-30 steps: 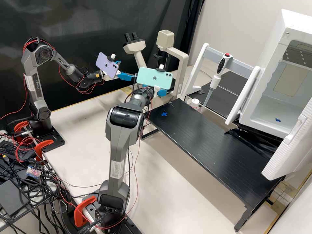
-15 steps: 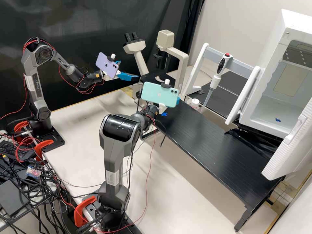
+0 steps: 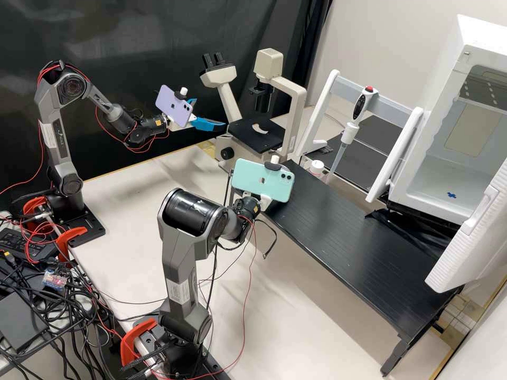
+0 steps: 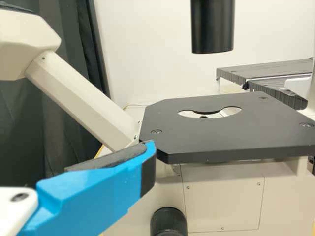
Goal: Move the petri dish to the bench
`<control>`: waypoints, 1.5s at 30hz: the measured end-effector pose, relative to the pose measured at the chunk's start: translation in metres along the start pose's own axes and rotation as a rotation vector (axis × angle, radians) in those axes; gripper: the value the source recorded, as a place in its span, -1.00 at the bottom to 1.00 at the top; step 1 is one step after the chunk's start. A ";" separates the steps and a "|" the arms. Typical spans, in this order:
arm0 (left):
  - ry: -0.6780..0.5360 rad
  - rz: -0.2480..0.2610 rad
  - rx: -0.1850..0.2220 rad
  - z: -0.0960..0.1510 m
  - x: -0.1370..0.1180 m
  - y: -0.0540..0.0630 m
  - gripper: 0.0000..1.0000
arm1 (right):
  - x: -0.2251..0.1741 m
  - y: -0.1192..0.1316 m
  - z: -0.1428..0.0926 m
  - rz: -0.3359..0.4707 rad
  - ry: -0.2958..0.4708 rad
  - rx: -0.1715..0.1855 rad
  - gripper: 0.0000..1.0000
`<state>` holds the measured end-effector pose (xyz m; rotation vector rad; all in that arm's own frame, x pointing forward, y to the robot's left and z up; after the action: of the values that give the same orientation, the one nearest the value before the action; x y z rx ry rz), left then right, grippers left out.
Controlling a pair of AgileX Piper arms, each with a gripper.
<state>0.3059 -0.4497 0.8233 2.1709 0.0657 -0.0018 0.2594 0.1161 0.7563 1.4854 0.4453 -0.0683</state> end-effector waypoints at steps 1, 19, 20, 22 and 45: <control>0.000 0.000 0.000 0.000 0.000 0.000 1.00 | -0.002 0.000 -0.001 0.001 0.008 -0.006 -1.00; 0.000 0.000 0.000 0.000 0.000 0.000 1.00 | -0.017 -0.004 -0.002 0.006 0.037 -0.076 -1.00; 0.000 0.000 0.000 0.000 0.000 0.000 1.00 | -0.016 -0.004 -0.001 0.004 0.035 -0.078 -1.00; 0.000 0.001 0.000 0.000 0.000 0.000 1.00 | -0.016 -0.006 0.000 -0.002 0.031 -0.091 -1.00; -0.001 0.006 0.000 0.000 0.000 0.001 1.00 | -0.015 -0.015 0.003 -0.014 0.006 -0.161 1.00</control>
<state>0.3060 -0.4501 0.8237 2.1711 0.0586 0.0004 0.2412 0.1078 0.7470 1.3252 0.4557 -0.0380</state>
